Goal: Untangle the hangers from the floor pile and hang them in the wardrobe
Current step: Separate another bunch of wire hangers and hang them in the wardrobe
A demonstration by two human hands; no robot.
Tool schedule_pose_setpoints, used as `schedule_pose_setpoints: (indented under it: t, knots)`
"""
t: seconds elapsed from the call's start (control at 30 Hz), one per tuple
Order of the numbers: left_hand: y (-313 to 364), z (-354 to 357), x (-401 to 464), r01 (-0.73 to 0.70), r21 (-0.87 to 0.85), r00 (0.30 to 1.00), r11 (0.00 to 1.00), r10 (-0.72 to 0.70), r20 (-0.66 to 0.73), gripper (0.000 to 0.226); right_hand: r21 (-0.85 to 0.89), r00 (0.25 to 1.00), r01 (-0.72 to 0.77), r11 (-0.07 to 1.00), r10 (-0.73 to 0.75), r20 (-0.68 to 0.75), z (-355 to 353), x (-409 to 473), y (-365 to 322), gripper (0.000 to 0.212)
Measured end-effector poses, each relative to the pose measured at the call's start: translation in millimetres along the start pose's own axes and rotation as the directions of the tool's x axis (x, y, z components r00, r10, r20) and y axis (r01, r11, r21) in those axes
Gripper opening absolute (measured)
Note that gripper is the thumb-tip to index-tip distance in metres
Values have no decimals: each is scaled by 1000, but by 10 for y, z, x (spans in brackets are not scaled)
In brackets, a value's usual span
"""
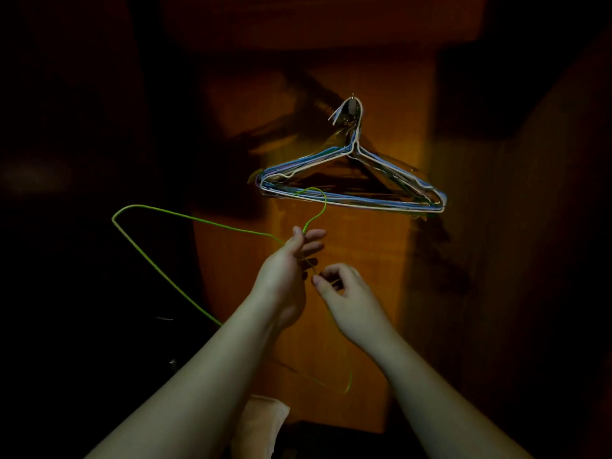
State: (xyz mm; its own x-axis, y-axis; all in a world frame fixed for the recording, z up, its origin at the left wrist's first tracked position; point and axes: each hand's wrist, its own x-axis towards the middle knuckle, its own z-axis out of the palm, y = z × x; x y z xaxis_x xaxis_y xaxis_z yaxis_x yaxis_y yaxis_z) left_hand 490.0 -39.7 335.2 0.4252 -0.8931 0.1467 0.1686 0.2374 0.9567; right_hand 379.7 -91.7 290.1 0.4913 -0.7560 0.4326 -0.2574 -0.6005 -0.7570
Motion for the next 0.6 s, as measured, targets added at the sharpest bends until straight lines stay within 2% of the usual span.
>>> schedule_pose_setpoints:
  t: [0.13, 0.2, 0.33, 0.43, 0.53, 0.6]
  knots:
    - [-18, 119, 93, 82, -119, 994, 990, -73, 79, 48, 194, 997, -34, 981, 20, 75, -74, 55, 80, 13]
    - [-16, 194, 155, 83, -128, 993, 988, -71, 90, 49, 245, 999, -15, 970, 2, 54, -149, 98, 116, 15]
    - [23, 310, 253, 129, -38, 985, 991, -123, 123, 56, 207, 997, 71, 976, -61, -53, -406, 202, 143, 18]
    - [126, 377, 285, 158, 106, 968, 982, -175, 179, 56, 112, 992, 118, 987, -111, -64, -680, 312, 134, 16]
    - [317, 434, 245, 66, 288, 973, 956, -125, 193, 46, -2, 983, 164, 986, -164, -81, -969, 498, 123, 16]
    - [461, 450, 210, -125, 362, 987, 924, 77, 144, 37, -55, 976, 192, 980, -197, -89, -1172, 653, 110, 16]
